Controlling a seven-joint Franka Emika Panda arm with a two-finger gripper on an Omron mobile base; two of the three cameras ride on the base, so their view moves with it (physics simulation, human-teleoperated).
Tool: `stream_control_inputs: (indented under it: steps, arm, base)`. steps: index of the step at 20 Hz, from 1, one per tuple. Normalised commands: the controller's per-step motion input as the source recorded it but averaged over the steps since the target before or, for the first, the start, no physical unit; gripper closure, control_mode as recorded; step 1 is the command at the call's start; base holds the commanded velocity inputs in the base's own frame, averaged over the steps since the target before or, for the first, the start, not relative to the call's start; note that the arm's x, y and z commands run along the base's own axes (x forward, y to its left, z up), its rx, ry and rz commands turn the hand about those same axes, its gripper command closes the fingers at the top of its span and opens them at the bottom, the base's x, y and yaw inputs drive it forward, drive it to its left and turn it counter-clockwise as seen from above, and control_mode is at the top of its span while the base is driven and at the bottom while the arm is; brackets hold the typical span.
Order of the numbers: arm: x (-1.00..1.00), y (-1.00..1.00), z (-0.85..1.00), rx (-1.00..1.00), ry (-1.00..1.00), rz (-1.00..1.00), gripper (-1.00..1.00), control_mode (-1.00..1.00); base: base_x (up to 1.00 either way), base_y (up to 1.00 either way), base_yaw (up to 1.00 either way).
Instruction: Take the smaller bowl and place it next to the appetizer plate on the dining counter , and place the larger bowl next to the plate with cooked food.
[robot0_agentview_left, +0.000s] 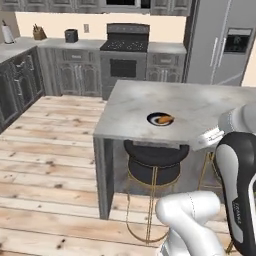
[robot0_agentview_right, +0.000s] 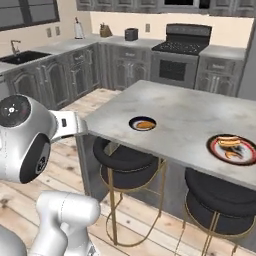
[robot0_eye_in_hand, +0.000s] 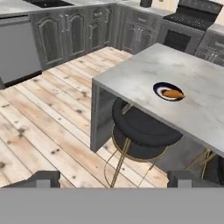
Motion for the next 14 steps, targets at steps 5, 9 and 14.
stream_control_inputs:
  steps: [5,9,14]
  arm:
    - [0.0,0.0,0.0,0.0,0.0,0.0,-1.0,1.0]
    - [0.0,0.0,0.0,0.0,0.0,0.0,-1.0,1.0]
    - [0.0,0.0,0.0,0.0,0.0,0.0,-1.0,1.0]
  base:
    - [0.51,0.82,0.52]
    - [0.4,0.71,0.58]
    - [0.06,0.9,0.58]
